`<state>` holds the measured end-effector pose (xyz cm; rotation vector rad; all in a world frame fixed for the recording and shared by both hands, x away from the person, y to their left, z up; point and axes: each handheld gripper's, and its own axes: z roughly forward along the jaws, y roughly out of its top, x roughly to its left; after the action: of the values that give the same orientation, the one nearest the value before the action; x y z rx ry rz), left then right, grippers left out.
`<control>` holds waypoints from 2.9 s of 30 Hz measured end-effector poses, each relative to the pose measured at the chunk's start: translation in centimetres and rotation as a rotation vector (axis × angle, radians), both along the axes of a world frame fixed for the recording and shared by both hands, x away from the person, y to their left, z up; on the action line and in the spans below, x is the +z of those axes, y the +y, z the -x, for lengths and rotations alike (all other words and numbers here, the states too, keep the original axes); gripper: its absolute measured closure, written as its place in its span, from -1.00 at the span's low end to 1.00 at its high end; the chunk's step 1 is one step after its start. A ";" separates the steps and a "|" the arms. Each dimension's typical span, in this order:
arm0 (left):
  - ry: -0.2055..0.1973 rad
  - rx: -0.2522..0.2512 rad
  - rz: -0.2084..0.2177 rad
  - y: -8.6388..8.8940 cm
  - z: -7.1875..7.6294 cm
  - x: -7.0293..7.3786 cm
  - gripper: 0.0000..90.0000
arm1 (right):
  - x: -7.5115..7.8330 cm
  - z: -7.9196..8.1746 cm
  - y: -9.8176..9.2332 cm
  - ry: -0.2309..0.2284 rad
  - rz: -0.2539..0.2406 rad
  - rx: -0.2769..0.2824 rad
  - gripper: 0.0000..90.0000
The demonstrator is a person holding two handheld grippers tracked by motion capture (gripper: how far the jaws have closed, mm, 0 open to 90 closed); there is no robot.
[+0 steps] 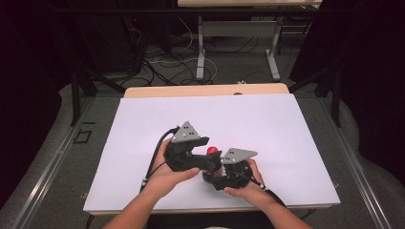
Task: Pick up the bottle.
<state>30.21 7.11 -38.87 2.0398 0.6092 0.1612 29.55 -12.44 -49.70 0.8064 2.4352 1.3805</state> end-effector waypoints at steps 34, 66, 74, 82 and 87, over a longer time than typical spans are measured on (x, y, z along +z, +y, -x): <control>-0.091 0.234 -0.020 -2.8 2.6 -1.5 0.36 | -0.1 0.3 0.4 -0.010 0.026 -0.037 -0.36; -0.012 -0.244 0.020 1.5 -1.2 -1.1 0.36 | 0.0 0.6 0.7 -0.005 0.012 0.074 -0.36; -0.083 0.037 -0.015 -0.7 1.4 -1.3 0.36 | -0.1 0.4 0.7 0.006 0.022 -0.001 -0.36; -0.107 0.246 -0.003 -2.5 2.7 -2.1 0.36 | -0.4 0.1 0.4 0.014 0.033 -0.060 -0.36; -0.098 0.197 -0.008 -2.0 2.2 -1.9 0.12 | -0.1 0.1 0.2 0.024 0.028 -0.047 -0.36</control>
<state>28.02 5.13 -40.80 1.9650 0.7481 0.3781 29.43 -12.25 -49.77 0.8730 2.4317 1.3240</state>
